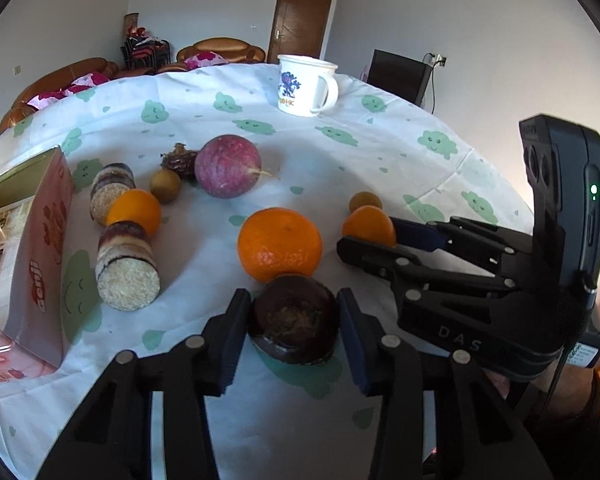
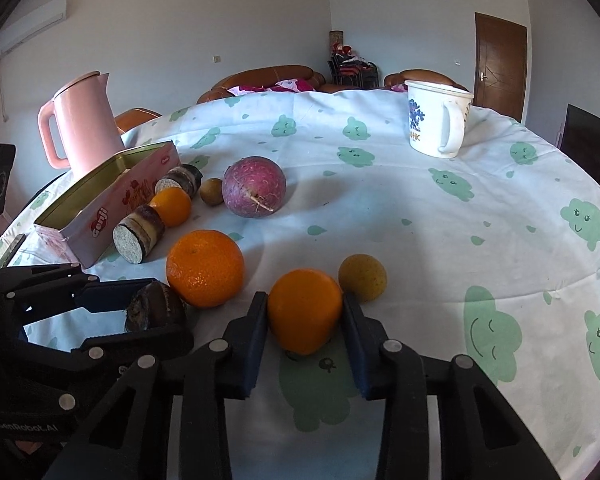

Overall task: Organize fruits
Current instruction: 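Close the left gripper on the dark round fruit while the right tool approaches an orange, then lift the dark fruit with the left gripper while the right gripper grasps and lifts the orange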

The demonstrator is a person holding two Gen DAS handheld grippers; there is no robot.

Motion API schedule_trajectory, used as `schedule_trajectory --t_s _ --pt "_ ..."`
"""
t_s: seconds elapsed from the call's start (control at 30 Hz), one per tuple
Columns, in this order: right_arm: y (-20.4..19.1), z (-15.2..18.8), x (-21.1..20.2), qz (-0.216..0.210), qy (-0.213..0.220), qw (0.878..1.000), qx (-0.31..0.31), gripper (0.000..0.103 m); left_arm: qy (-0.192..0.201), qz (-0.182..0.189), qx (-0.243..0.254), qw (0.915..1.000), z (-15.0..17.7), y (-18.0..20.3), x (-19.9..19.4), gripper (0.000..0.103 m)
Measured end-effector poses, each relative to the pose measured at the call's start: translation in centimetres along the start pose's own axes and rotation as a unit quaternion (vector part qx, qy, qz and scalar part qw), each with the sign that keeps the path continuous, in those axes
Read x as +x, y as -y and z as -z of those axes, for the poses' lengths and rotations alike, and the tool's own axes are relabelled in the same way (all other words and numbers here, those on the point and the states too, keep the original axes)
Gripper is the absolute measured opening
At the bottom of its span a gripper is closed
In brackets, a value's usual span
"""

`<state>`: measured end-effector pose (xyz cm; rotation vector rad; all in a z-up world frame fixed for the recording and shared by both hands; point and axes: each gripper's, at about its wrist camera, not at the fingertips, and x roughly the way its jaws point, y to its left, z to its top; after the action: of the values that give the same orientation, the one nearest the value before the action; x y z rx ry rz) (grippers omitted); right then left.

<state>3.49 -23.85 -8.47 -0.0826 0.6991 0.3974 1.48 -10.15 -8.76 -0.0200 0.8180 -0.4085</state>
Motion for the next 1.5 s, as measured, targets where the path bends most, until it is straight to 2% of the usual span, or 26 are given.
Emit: schedule_trajectory --t_s 0.27,0.67,1.5 --pt "-0.2 0.0 -0.8 -0.003 0.027 1.0 -0.004 0.038 0.034 -0.003 -0.019 0.9992 -0.2 -0.9 -1.1 0.045" --pt "-0.7 -0.1 -1.6 -0.004 0.049 0.999 -0.02 0.038 0.071 -0.016 -0.02 0.9971 -0.2 -1.2 -2.3 0.045" --pt "-2.3 -0.6 -3.3 -0.02 0.086 0.995 -0.039 0.038 0.12 -0.03 -0.022 0.992 -0.5 -1.5 -4.2 0.045"
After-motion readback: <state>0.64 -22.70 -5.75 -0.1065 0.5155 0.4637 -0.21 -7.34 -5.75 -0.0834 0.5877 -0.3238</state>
